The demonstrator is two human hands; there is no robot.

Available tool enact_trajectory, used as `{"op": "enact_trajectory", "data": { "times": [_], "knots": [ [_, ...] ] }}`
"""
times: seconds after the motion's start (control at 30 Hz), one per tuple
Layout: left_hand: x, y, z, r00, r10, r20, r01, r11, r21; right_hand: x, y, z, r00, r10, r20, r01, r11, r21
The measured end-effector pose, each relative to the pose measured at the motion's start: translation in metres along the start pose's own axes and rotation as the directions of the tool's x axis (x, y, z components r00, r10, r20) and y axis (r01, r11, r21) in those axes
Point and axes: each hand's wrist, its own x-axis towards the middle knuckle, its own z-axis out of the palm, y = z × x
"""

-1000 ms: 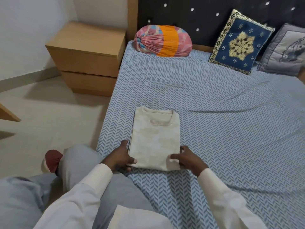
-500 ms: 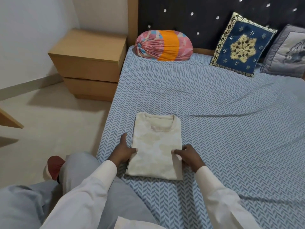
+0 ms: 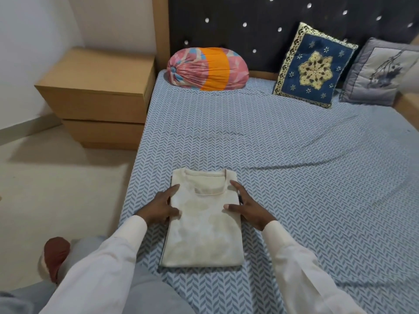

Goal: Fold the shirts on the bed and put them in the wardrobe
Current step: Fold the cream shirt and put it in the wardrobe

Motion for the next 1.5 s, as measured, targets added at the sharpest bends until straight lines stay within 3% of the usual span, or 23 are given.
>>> {"op": "enact_trajectory", "data": {
  "times": [0.13,0.27,0.5,0.73,1.1,1.2,1.5],
  "knots": [
    [0.003,0.006,0.012,0.997,0.034,-0.075,-0.024,0.991,0.128,-0.003,-0.003,0.002,0.999,-0.019,0.045,0.024,0.994,-0.105],
    [0.000,0.016,0.028,0.993,0.044,-0.111,-0.017,0.971,0.240,-0.003,-0.012,0.002,0.998,0.055,0.038,-0.049,0.987,-0.153],
    [-0.026,0.025,0.028,0.988,0.094,-0.120,-0.065,0.973,0.221,-0.011,-0.026,0.002,0.994,0.097,0.045,-0.086,0.976,-0.202],
    [-0.045,0.034,0.007,0.954,0.246,-0.173,-0.209,0.956,0.207,-0.024,-0.058,0.028,0.999,-0.031,-0.023,0.022,0.950,-0.310],
    [-0.079,0.009,-0.123,0.936,0.315,-0.158,-0.287,0.942,0.175,-0.010,-0.142,0.130,0.988,-0.125,-0.090,0.082,0.922,-0.378],
    [-0.118,0.011,-0.166,0.944,0.294,-0.152,-0.270,0.949,0.162,-0.022,-0.173,0.173,0.988,-0.106,-0.115,0.059,0.933,-0.354],
    [-0.269,0.072,-0.286,0.955,0.190,-0.226,-0.158,0.976,0.153,-0.096,-0.316,0.265,0.994,-0.106,0.003,0.104,0.969,-0.224]
  ]
}}
